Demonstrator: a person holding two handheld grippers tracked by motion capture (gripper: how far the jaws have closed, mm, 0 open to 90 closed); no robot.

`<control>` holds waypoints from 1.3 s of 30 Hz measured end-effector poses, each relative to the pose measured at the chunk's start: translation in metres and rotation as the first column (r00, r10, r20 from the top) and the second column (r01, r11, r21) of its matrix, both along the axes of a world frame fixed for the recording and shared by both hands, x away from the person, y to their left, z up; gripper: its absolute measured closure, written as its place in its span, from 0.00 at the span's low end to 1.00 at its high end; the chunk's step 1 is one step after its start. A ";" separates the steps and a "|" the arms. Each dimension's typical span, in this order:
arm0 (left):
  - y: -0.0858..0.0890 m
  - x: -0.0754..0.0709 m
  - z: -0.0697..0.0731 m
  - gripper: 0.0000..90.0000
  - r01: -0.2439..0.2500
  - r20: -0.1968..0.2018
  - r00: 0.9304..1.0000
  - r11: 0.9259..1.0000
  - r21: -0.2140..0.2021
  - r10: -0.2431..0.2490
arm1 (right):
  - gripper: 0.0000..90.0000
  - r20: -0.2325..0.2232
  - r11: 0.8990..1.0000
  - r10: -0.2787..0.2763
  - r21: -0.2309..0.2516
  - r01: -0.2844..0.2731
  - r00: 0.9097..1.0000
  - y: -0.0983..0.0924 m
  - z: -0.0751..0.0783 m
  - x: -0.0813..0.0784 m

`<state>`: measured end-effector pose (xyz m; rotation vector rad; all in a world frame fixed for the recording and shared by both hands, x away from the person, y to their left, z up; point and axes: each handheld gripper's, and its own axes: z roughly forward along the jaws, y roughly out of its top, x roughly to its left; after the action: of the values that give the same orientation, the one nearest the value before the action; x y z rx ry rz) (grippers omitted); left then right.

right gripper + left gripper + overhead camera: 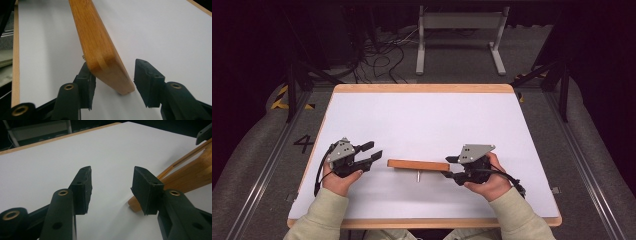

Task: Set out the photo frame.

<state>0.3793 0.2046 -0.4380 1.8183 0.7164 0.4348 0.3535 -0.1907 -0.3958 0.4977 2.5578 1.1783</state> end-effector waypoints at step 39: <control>0.011 -0.001 -0.003 0.46 -0.086 -0.067 0.994 0.996 0.015 0.086 | 1.00 -0.213 0.997 -0.032 -0.077 0.016 0.977 0.008 -0.040 0.016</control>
<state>0.3779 0.2159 -0.4407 1.8252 0.8425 0.4369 0.3692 -0.1826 -0.4355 0.6695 2.7559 1.0681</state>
